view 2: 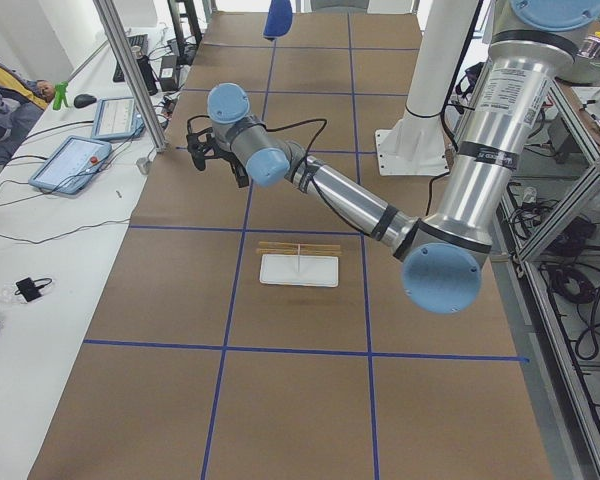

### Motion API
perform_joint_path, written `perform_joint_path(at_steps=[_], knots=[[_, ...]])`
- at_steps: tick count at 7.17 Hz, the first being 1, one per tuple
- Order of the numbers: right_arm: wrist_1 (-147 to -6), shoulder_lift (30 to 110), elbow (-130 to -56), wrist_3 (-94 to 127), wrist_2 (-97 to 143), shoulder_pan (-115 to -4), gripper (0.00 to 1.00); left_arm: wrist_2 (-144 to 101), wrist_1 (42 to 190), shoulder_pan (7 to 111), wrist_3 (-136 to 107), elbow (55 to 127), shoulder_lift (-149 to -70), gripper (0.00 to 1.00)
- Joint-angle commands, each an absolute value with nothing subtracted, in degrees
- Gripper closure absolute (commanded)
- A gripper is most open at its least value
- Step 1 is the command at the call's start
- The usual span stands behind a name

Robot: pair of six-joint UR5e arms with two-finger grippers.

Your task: Hang towel on rack

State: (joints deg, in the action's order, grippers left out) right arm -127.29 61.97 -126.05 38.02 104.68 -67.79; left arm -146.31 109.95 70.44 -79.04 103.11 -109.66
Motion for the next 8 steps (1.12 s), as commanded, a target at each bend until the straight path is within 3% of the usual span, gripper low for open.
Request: perform_joint_path(at_steps=[1,4,8], knots=[[-127.18,55.92,-126.21,46.03,102.22,-60.84,1.0,-144.51,111.87,62.52,-102.27,100.39,-118.52,0.02],[-125.51,45.47,-120.69,53.69,95.64,-54.16,1.0,-140.02,124.49,56.18,-134.91,99.67,-120.58,0.02],[-115.78,37.81,-112.61,54.58,92.29,-49.49,1.0,-127.72,129.11,44.31,-156.52,99.84,-127.25,0.02]])
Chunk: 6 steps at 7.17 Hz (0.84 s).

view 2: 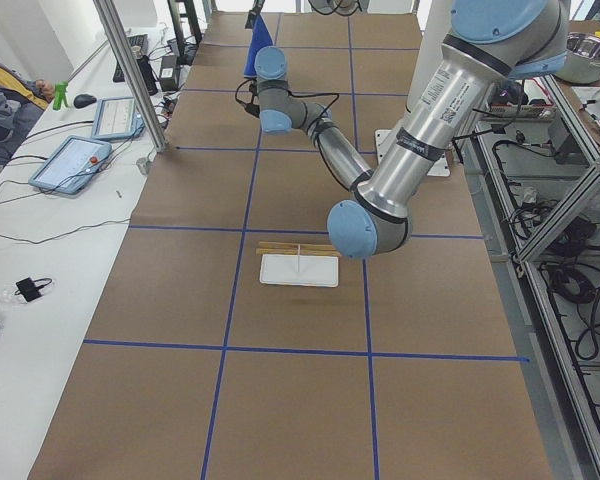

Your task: Hang towel on rack

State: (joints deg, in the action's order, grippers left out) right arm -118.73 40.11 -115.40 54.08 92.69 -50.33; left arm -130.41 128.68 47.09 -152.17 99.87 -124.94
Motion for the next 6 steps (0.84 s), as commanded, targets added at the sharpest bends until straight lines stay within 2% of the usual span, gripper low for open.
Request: perform_joint_path(at_steps=[1,6], knots=[[-113.93,36.57,-111.28,54.58,91.68,-48.44,1.0,-126.57,129.2,43.6,-156.53,99.84,-127.96,0.02],[-113.55,34.19,-112.84,56.69,85.69,-41.4,1.0,-122.28,130.95,43.94,-156.53,97.57,-128.58,0.02]])
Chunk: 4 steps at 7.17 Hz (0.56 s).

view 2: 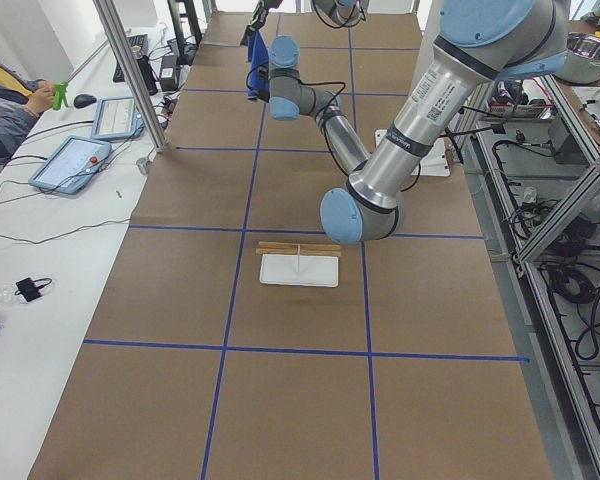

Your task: Hang towel on rack

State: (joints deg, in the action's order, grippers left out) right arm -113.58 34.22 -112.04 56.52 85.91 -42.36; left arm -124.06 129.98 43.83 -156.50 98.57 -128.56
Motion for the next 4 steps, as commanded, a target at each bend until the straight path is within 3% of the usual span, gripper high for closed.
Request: perform_joint_path(at_steps=[1,4], knots=[[-113.64,34.71,-114.07,56.69,85.69,-40.87,1.0,-122.0,131.04,44.55,-156.45,97.38,-128.58,0.02],[-113.64,35.07,-116.01,56.69,85.69,-39.82,1.0,-121.11,131.04,45.53,-156.71,95.02,-130.42,0.02]])
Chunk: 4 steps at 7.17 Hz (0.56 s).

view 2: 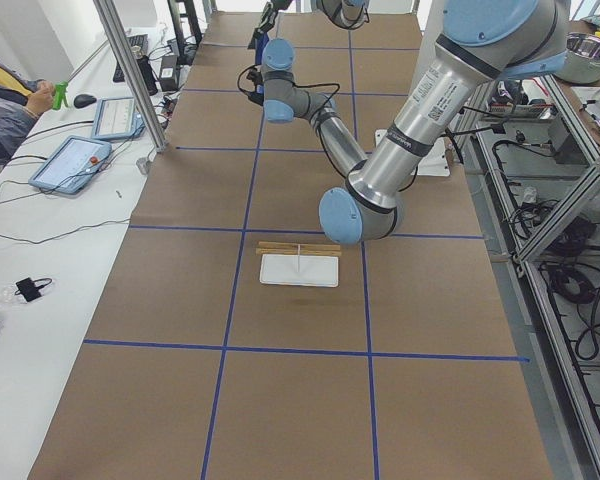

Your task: Hang towel on rack

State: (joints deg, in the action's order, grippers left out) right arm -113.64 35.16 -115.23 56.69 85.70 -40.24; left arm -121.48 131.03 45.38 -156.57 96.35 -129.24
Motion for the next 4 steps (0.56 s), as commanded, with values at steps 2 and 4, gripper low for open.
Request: perform_joint_path(at_steps=[2,4], knots=[[-113.55,34.54,-116.54,56.69,85.69,-39.55,1.0,-121.2,131.04,45.0,-160.3,94.75,-131.04,0.02],[-113.38,34.45,-116.72,56.78,85.69,-39.29,1.0,-121.11,131.13,44.12,-161.63,94.75,-131.66,0.02]])
